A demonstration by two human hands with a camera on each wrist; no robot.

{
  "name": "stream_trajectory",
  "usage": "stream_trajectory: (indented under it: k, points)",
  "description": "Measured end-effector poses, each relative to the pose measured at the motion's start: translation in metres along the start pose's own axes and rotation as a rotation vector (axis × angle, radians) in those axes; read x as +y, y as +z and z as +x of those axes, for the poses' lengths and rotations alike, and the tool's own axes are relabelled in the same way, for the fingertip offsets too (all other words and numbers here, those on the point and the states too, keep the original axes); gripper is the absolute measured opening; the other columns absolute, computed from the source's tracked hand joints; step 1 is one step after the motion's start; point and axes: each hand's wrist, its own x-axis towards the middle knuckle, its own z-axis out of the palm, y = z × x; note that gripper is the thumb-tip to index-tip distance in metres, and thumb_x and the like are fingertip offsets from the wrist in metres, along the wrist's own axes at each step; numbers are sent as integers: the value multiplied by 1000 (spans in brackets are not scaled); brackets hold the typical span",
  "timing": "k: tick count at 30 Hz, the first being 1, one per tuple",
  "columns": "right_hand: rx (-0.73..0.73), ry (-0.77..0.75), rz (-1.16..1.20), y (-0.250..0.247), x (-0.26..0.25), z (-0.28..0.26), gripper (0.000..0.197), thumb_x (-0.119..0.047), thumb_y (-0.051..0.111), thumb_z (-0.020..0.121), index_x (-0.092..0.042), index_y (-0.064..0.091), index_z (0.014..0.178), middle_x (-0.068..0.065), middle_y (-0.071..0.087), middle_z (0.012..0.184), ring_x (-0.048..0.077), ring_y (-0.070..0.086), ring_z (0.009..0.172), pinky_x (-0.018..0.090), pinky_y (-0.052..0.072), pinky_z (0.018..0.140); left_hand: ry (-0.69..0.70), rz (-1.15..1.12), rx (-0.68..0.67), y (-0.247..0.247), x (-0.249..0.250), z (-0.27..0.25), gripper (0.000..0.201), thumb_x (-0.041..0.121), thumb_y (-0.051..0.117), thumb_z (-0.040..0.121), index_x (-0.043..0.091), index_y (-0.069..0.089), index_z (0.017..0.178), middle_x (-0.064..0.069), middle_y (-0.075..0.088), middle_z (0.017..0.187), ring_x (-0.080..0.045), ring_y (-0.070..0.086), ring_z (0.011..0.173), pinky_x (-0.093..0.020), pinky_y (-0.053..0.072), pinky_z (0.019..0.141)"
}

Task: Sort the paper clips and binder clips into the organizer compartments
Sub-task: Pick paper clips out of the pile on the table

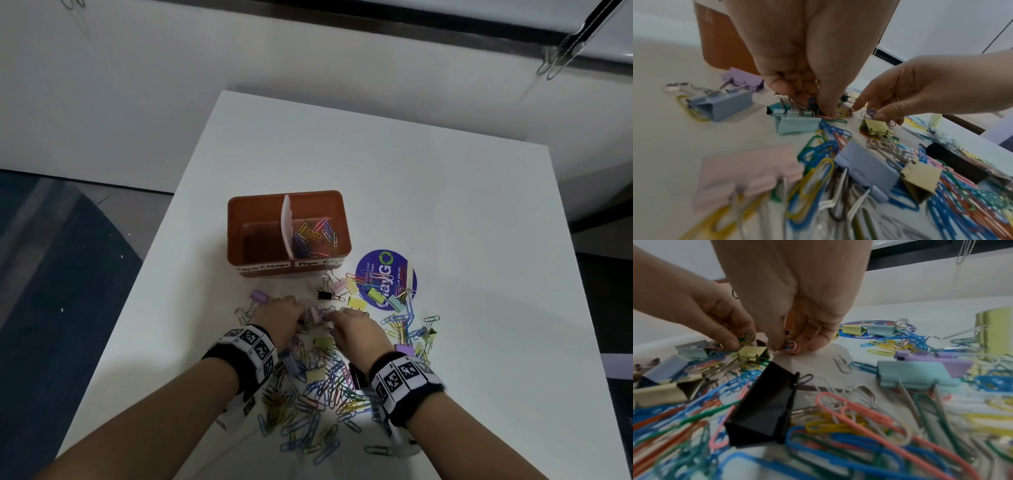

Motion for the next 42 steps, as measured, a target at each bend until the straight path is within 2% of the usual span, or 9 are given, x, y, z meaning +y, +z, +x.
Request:
stream_trajectory:
  k: [5, 9, 14, 19, 23, 28, 35, 39, 42]
  points:
    - [35, -75, 1, 2, -2, 4, 42, -16, 48, 94, -30, 50, 133, 10, 56, 99, 31, 55, 95, 34, 47, 76, 17, -28, 21, -1, 1, -3, 34, 22, 52, 90, 10, 50, 122, -13, 51, 117, -32, 54, 108, -41, 44, 84]
    - [46, -101, -56, 3, -1, 9, 53, -5, 53, 87, -33, 51, 132, 7, 50, 89, 29, 55, 83, 26, 35, 64, 8, -233, 38, -3, -7, -4, 22, 15, 57, 85, 7, 58, 105, -15, 62, 109, -30, 56, 103, -40, 45, 88]
    - [59, -82, -114, 6, 2, 13, 59, 0, 59, 78, -35, 54, 126, 5, 48, 82, 28, 55, 72, 27, 38, 57, 44, -396, 112, -8, -9, -9, 11, 9, 60, 81, 7, 61, 92, -11, 67, 96, -27, 60, 94, -34, 46, 82]
    - [53, -55, -79, 2, -2, 12, 52, -6, 53, 84, -35, 51, 126, 7, 51, 89, 30, 56, 77, 36, 51, 63, 79, -407, 150, -8, -3, -16, 42, 11, 61, 83, 22, 56, 123, -4, 69, 108, -21, 62, 101, -27, 46, 86]
    - [14, -46, -98, 0, -6, 16, 56, -7, 50, 84, -41, 44, 128, 7, 51, 90, 31, 57, 79, 37, 52, 64, 85, -272, 69, -3, -4, -15, 52, 19, 58, 86, 30, 45, 136, -7, 65, 119, -26, 58, 110, -34, 46, 93]
    - [-13, -1, -123, -7, -4, 18, 46, -10, 47, 89, -31, 46, 129, 9, 54, 110, 34, 58, 96, 39, 53, 76, 51, -199, 53, -1, -4, -14, 58, 22, 55, 87, 34, 36, 141, -10, 63, 122, -27, 56, 113, -37, 45, 96]
    - [29, -8, -104, -8, 8, 6, 34, -4, 51, 85, -23, 53, 114, 5, 55, 104, 30, 59, 82, 34, 51, 65, 18, -262, 44, 2, -7, -14, 65, 22, 59, 86, 33, 31, 143, -8, 65, 117, -26, 59, 109, -38, 47, 94]
    - [32, -38, -119, -4, 9, 3, 42, -6, 52, 86, -28, 52, 123, 5, 53, 96, 28, 57, 78, 35, 50, 61, 14, -264, 73, 4, -5, -15, 68, 21, 59, 85, 36, 28, 143, -6, 67, 110, -25, 61, 103, -34, 48, 90]
    - [34, -55, -105, 0, 9, 8, 49, -7, 53, 85, -32, 51, 127, 6, 51, 90, 28, 56, 76, 36, 51, 62, 37, -273, 98, 4, 0, -16, 56, 21, 58, 87, 34, 39, 138, -4, 66, 116, -23, 59, 108, -30, 44, 91]
